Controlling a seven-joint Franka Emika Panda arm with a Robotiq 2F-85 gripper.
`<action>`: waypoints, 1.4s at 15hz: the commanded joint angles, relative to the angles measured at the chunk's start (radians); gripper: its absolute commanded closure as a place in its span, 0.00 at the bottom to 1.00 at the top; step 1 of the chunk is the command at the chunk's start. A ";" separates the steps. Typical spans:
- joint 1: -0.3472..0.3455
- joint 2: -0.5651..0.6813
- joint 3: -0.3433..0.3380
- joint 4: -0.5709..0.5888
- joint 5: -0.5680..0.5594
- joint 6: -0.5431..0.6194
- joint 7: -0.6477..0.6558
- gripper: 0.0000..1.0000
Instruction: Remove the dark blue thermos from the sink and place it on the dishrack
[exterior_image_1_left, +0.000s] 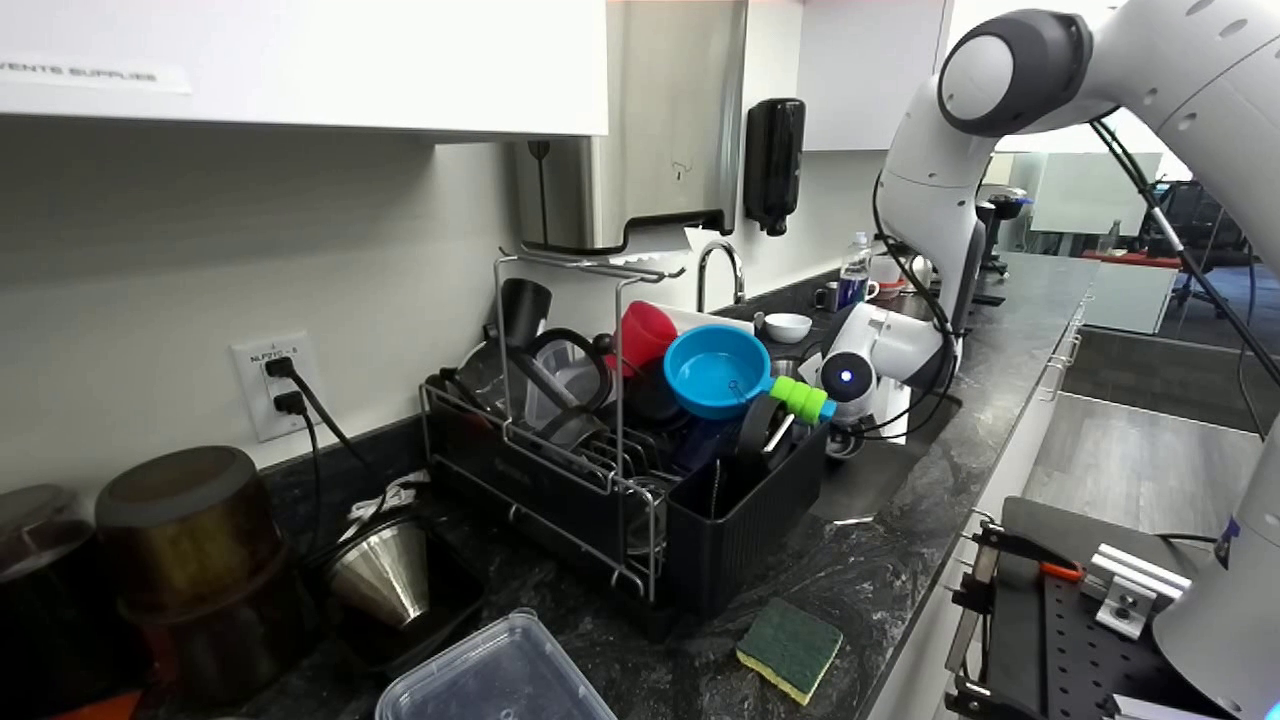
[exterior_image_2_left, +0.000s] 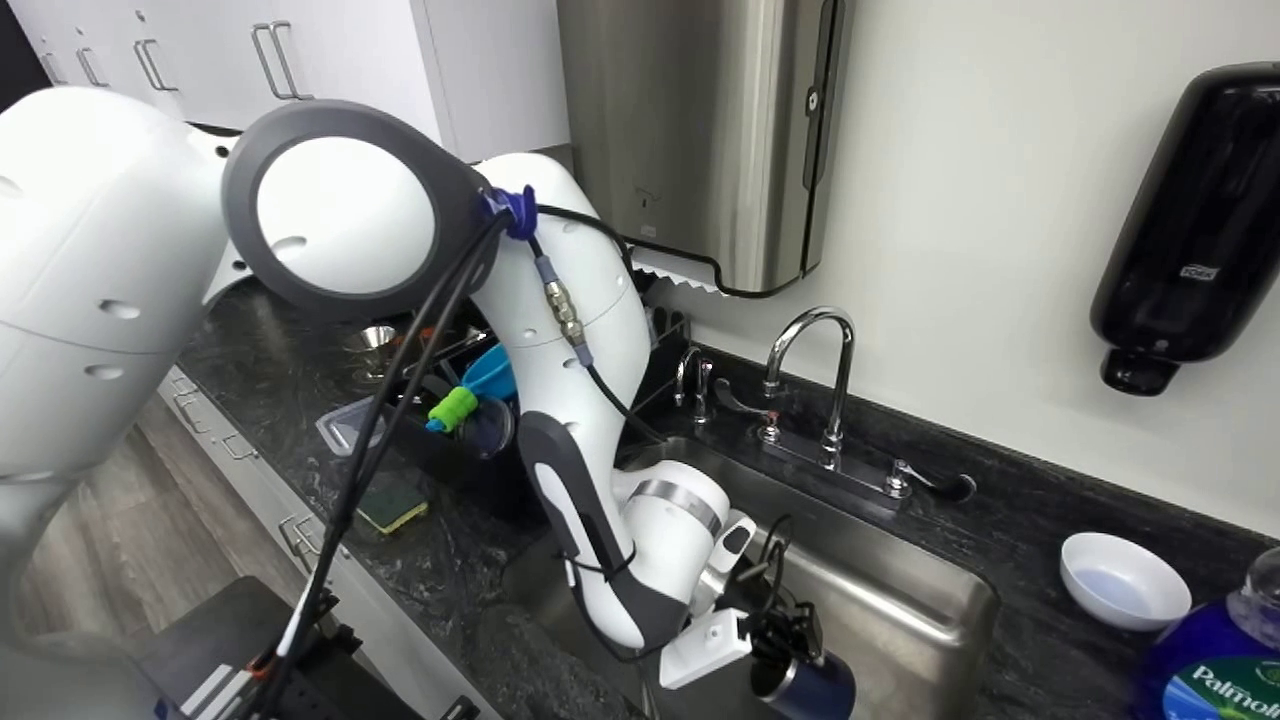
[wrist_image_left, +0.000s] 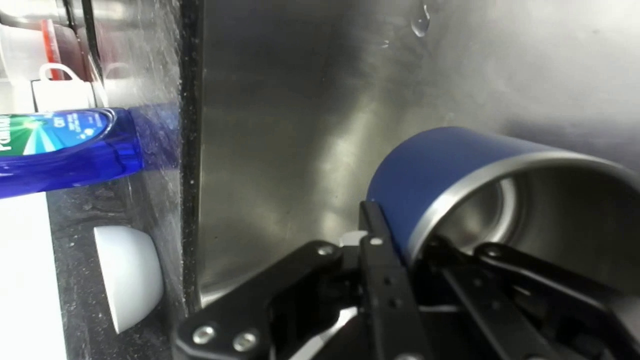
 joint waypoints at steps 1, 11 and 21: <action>-0.028 -0.042 0.018 -0.016 0.204 0.099 -0.229 0.98; -0.009 -0.086 -0.002 -0.020 0.758 0.160 -0.647 0.98; 0.013 -0.181 -0.033 -0.009 1.391 0.130 -1.074 0.98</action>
